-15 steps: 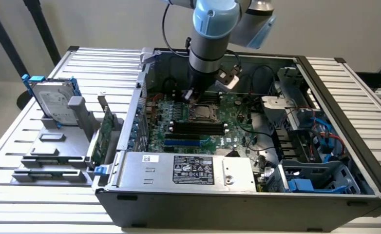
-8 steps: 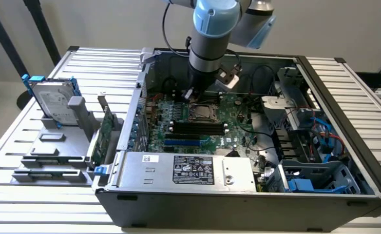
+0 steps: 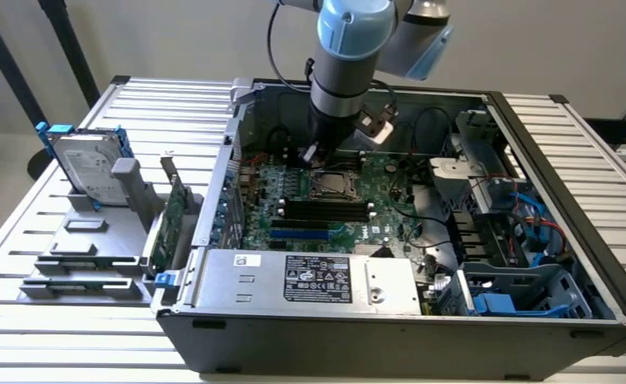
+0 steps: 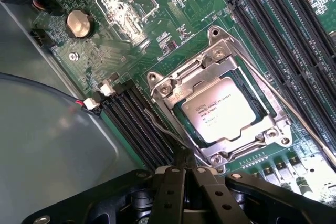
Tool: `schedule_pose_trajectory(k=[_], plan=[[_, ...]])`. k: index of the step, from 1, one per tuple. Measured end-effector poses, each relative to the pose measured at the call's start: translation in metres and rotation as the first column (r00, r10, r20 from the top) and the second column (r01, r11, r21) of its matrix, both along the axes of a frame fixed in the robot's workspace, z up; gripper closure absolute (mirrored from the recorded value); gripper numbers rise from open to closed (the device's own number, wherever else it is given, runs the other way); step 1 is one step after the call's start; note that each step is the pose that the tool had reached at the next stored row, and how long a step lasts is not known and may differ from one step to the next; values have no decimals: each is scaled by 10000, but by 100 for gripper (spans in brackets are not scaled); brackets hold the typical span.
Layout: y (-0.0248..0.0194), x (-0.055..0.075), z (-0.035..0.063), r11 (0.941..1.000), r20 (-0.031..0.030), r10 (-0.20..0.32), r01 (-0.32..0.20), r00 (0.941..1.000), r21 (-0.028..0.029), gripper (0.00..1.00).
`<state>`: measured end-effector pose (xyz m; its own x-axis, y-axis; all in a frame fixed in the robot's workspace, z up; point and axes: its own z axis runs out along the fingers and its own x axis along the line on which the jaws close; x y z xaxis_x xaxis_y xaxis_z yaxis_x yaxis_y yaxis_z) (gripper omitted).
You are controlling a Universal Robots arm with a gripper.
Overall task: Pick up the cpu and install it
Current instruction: 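Install the first cpu locking lever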
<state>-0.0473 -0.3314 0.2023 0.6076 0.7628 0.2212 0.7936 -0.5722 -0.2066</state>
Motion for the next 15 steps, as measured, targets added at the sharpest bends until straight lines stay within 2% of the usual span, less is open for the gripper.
schedule_pose_trajectory(k=[5, 8, 12, 15], plan=[[0, -6, 15, 10000, 2, 1, -1, 10000, 4, 89], [1, -10, 18, 10000, 23, 1, -1, 10000, 5, 89], [4, -14, 20, 10000, 80, 3, -3, 10000, 3, 89], [8, -14, 20, 10000, 164, 3, -3, 9999, 3, 89]])
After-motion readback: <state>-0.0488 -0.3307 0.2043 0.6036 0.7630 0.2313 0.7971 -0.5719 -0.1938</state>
